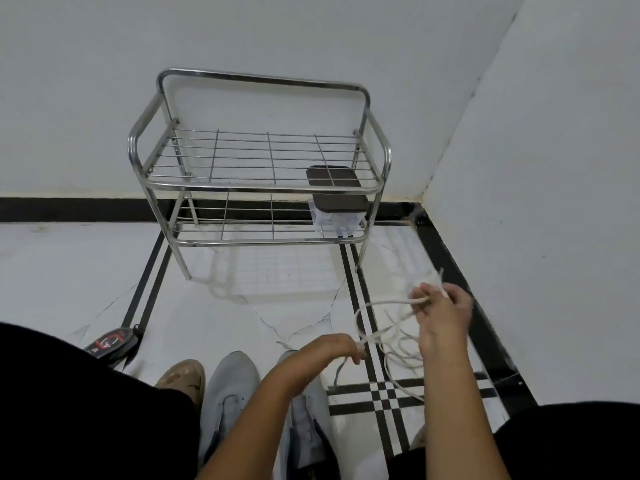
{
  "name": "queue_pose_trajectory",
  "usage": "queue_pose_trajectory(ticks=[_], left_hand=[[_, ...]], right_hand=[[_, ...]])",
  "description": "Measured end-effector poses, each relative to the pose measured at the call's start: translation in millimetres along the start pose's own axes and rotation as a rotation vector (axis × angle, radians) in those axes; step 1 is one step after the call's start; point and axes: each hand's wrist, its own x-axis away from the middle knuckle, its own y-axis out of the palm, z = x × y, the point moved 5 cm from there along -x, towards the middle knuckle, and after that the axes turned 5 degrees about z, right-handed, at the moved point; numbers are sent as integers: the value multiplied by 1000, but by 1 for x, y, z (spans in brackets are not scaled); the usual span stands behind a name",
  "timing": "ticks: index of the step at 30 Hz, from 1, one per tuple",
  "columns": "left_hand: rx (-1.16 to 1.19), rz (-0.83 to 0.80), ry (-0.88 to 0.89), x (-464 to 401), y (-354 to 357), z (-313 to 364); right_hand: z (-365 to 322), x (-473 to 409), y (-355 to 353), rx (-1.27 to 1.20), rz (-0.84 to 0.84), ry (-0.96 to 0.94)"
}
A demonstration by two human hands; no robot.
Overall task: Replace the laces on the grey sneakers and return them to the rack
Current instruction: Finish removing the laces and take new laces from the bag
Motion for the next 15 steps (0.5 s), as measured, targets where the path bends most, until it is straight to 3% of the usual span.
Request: queue_pose_trajectory(ticks=[2, 4, 6, 9, 11, 13, 15], left_hand=[[212, 20, 36, 3, -8, 20], [445, 60, 89, 5, -16, 40], [593, 101, 136, 5, -19, 60], [638, 230, 137, 1, -20, 84], [708, 354, 122, 1, -36, 96], [863, 505, 96, 7, -69, 98], [980, 679, 50, 20, -107, 82]], right_hand=[[1, -10, -34, -31, 248, -49], [17, -11, -51, 98, 321, -24], [41, -3, -36, 237, 119, 46], [83, 38, 23, 295, -494, 211], [110, 67, 41, 399, -762, 353], [117, 80, 38, 500, -924, 392], [107, 73, 30, 413, -904, 390]])
